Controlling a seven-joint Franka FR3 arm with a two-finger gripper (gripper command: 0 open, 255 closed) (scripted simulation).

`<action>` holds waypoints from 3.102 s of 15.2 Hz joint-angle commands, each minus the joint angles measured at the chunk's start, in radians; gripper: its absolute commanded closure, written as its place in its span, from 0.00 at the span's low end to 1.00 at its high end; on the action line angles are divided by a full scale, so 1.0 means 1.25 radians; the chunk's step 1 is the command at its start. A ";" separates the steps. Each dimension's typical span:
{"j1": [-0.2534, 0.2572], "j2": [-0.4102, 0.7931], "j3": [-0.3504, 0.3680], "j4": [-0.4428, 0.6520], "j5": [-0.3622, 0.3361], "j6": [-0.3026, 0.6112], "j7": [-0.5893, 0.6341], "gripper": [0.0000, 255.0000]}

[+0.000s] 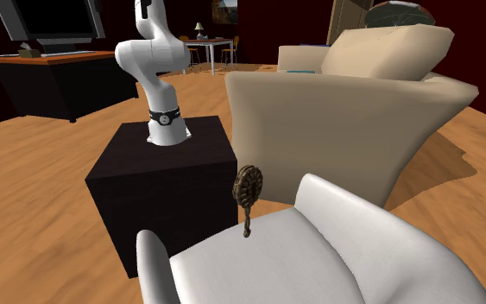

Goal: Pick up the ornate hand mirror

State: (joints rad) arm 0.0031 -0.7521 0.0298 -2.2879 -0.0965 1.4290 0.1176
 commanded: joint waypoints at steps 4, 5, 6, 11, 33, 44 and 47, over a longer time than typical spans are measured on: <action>-0.003 -0.003 0.020 -0.068 0.045 0.057 0.068 0.00; -0.003 -0.002 0.027 -0.090 0.060 0.077 0.091 0.00; -0.003 -0.001 0.034 -0.110 0.076 0.098 0.112 0.00; 0.001 0.027 0.075 -0.200 0.156 0.213 0.217 0.00; 0.075 0.564 0.262 -0.249 0.512 0.877 0.535 0.00; 0.093 0.794 0.285 -0.177 0.588 1.062 0.521 0.00; 0.093 0.802 0.286 -0.176 0.590 1.068 0.518 0.00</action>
State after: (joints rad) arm 0.1190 0.2469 0.3870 -2.5092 0.6408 2.7619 0.7656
